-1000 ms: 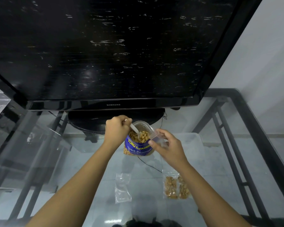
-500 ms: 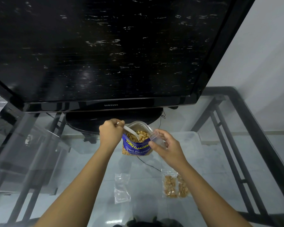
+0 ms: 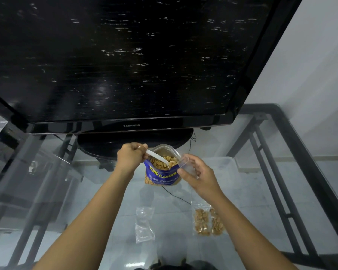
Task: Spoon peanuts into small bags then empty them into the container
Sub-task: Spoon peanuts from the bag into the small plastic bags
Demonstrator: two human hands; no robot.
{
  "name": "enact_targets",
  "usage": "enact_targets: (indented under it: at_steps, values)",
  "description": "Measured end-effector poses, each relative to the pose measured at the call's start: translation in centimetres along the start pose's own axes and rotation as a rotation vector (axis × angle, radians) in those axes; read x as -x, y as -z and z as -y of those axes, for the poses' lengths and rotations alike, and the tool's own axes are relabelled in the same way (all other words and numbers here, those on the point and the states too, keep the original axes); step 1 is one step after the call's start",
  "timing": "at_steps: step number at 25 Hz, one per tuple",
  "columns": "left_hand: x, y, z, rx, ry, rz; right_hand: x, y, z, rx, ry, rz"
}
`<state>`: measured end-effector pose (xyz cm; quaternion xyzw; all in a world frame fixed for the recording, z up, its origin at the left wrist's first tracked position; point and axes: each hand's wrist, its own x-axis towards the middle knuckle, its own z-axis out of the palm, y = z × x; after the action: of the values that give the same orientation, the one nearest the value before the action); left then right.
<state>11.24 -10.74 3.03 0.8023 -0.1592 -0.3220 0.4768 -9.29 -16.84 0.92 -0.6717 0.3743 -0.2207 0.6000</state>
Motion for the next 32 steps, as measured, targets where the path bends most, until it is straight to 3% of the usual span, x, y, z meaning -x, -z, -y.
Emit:
enact_targets:
  at_steps: [8, 16, 24, 32]
  values:
    - [-1.0, 0.9, 0.3, 0.112, 0.080, 0.011, -0.1, 1.0, 0.5, 0.127, 0.050, -0.170]
    - [-1.4, 3.0, 0.1, 0.187, 0.134, -0.024, -1.5, 0.8, 2.0, 0.458, 0.160, -0.138]
    - [-2.1, 5.2, -1.3, 0.233, 0.085, -0.064, -2.5, -0.1, 2.1, 0.628, 0.210, -0.115]
    - [-2.2, 4.7, -4.0, 0.142, -0.024, 0.009, -3.1, -1.3, 3.1, 0.598, 0.240, -0.083]
